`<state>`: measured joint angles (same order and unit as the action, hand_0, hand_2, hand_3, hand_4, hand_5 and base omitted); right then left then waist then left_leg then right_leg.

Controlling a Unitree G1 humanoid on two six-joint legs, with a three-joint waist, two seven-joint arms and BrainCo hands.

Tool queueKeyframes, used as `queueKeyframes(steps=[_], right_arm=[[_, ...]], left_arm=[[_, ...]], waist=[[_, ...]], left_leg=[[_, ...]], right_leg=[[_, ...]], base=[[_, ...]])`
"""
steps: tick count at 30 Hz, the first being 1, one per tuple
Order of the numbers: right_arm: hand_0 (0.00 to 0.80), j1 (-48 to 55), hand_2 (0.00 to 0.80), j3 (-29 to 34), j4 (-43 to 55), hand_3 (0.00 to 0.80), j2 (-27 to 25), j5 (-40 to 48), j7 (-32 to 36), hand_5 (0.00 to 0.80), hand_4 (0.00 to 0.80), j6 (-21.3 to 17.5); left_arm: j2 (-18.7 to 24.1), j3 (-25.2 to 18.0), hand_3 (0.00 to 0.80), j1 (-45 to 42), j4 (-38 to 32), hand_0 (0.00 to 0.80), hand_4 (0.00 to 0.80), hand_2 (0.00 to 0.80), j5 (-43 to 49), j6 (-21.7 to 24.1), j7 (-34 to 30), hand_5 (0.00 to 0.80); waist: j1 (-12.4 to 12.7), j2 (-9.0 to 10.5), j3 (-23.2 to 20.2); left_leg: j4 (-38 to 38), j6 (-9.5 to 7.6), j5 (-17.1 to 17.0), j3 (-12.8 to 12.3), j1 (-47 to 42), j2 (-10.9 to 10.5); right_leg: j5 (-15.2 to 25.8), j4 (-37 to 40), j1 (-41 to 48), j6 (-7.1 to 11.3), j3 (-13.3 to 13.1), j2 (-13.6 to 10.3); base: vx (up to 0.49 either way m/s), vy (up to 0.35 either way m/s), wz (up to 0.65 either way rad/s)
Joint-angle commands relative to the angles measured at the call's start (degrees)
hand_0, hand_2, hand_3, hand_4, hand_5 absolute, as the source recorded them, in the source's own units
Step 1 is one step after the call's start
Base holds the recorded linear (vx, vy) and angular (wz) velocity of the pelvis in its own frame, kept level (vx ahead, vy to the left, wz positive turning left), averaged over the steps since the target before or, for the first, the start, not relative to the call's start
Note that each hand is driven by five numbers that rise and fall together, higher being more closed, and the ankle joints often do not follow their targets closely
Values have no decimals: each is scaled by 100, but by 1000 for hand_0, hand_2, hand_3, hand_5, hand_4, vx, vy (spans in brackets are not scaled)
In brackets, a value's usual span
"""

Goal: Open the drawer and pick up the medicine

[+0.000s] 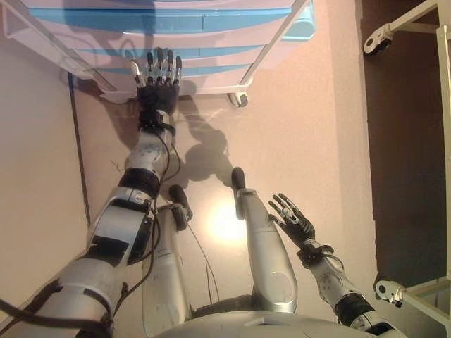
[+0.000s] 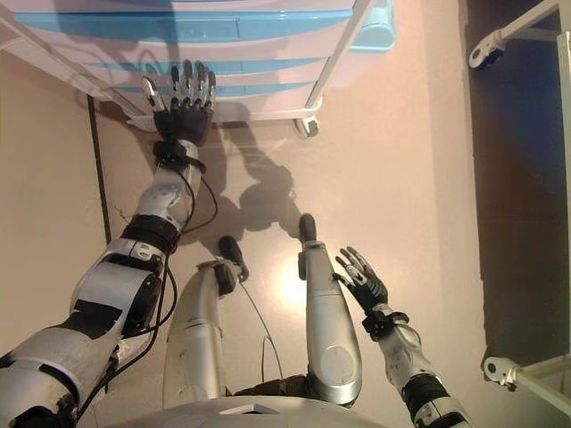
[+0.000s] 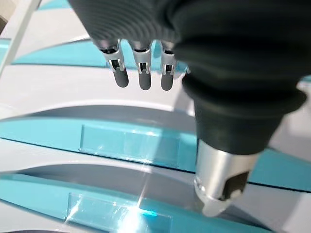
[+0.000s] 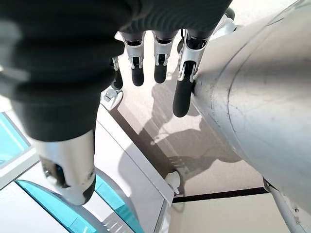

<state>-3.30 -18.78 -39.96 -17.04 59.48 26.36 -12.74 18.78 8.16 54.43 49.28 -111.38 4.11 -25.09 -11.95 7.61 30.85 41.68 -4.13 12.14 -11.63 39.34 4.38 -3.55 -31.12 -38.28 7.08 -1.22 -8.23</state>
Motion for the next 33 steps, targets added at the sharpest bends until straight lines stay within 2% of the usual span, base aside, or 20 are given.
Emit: queueKeyframes(steps=[1, 15, 25, 33], right_arm=[[0, 345, 0, -429, 68, 0, -86, 13, 191, 0, 0, 106], [0, 247, 0, -478, -104, 0, -188, 237, 318, 0, 0, 22], [0, 194, 0, -442, -114, 0, -327, 398, 367, 0, 0, 20], [0, 172, 0, -423, -277, 0, -370, 482, 481, 0, 0, -37]], left_arm=[[84, 53, 0, 328, 13, 0, 0, 0, -109, 74, -24, 0], [213, 270, 0, 982, 139, 0, 0, 0, -161, 425, 265, 0], [176, 468, 0, 1237, -271, 0, 0, 0, -161, 871, 318, 0], [180, 537, 0, 1347, -609, 0, 0, 0, -161, 1028, 316, 0]], waist=[[-73, -249, -106], [-169, -299, -106], [-182, -402, -106], [-144, -436, -106]], left_leg=[[-935, -63, -4, 31, -370, -325], [-977, -56, 10, -21, -346, -362], [-1054, -30, -46, -49, -303, -436], [-1041, -9, -52, -26, -312, -460]], right_leg=[[889, -132, -361, -98, -103, 341], [942, -101, -477, -112, -150, 360], [853, -54, -546, -161, -152, 333], [759, -10, -494, -210, -125, 292]], base=[[0, 0, 0], [1, 0, -1], [7, 19, -2], [2, 2, 0]])
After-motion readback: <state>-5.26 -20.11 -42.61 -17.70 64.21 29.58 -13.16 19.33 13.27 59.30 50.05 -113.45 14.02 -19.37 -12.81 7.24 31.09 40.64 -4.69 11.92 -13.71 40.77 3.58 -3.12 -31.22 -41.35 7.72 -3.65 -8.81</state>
